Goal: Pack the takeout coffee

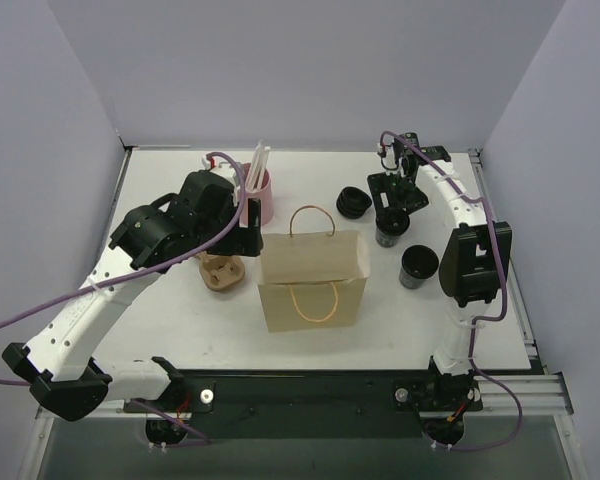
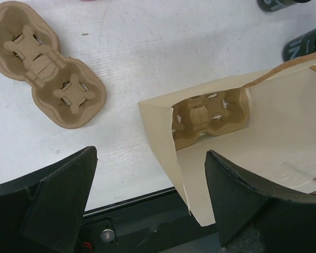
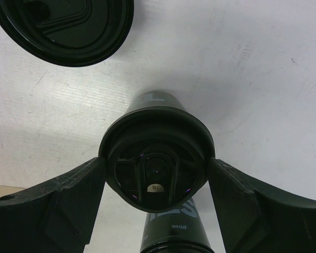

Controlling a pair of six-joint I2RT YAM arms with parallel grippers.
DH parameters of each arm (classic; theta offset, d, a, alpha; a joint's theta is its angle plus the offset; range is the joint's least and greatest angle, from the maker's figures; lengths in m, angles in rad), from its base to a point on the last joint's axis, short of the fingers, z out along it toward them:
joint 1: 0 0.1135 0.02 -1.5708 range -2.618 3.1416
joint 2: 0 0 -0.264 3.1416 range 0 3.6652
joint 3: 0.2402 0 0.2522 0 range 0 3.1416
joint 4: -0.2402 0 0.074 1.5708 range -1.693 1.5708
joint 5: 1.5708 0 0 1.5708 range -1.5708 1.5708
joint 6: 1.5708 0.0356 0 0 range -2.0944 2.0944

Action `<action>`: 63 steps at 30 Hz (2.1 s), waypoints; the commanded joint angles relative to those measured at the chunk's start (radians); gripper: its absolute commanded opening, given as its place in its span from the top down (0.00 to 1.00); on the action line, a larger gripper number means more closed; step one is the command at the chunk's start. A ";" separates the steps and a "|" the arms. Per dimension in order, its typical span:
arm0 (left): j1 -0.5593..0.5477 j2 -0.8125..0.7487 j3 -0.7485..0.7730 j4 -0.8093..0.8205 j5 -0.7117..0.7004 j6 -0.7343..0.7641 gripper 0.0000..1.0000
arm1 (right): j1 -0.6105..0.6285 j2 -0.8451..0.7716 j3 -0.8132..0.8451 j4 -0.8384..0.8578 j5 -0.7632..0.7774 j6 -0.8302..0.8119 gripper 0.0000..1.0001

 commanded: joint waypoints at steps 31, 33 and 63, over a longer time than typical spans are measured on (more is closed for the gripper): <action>0.021 -0.036 -0.031 0.044 0.050 -0.001 0.12 | 0.009 -0.029 0.036 -0.075 0.039 0.014 0.20; 0.022 -0.036 -0.033 0.044 0.052 0.001 0.11 | 0.011 -0.027 0.033 -0.075 0.041 0.015 0.20; 0.024 0.038 -0.030 0.099 0.093 -0.002 0.29 | 0.020 -0.056 0.030 -0.123 0.122 0.084 0.46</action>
